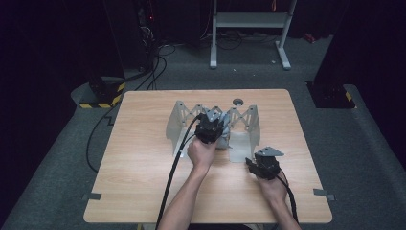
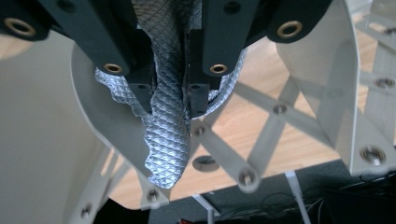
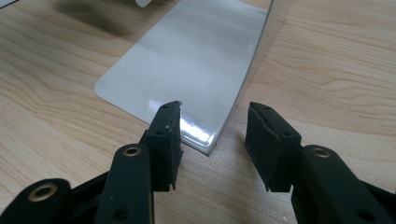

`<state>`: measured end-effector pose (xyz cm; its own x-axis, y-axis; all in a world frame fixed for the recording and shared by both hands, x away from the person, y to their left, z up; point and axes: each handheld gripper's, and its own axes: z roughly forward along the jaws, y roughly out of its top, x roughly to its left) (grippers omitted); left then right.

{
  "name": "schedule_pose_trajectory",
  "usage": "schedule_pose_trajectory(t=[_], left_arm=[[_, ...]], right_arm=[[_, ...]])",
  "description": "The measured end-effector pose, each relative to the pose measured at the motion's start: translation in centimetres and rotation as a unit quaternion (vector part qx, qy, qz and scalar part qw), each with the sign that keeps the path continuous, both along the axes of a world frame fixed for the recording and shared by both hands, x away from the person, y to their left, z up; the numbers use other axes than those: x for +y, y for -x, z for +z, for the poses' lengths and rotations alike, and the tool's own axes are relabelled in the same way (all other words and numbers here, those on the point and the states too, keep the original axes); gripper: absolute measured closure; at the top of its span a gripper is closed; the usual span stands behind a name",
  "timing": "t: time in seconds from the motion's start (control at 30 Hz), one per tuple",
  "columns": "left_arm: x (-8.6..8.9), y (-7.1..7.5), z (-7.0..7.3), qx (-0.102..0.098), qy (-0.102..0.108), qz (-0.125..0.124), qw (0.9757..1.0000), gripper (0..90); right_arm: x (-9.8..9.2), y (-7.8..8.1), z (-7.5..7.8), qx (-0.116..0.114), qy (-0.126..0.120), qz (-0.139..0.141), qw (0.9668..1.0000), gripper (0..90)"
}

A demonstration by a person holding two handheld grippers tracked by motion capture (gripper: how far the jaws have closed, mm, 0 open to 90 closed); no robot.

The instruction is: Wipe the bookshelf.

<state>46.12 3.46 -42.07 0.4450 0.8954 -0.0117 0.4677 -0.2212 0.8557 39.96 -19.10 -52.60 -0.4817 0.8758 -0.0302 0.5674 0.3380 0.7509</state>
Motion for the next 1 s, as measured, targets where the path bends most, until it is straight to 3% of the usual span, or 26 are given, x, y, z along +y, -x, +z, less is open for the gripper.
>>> schedule_pose_trajectory(t=[0.17,0.37,0.63,1.0], left_arm=[[-0.4,-1.4,-0.2,0.014,-0.001,-0.002,0.9999,78.7],[-1.0,-2.9,-2.1,0.037,-0.001,-0.016,0.9992,78.5],[-1.6,-4.3,-3.6,0.056,-0.027,-0.019,0.9979,78.5],[-1.2,-4.7,-3.9,0.075,-0.043,-0.002,0.9963,78.7]], right_arm=[[0.1,0.0,0.0,0.003,0.004,0.004,1.0,54.5],[0.1,-0.1,0.0,0.006,0.0,0.005,1.0,55.3],[0.2,-0.1,0.0,0.005,0.001,0.01,0.9999,55.8],[0.2,-0.1,0.0,0.005,0.001,0.012,0.9999,55.7]])
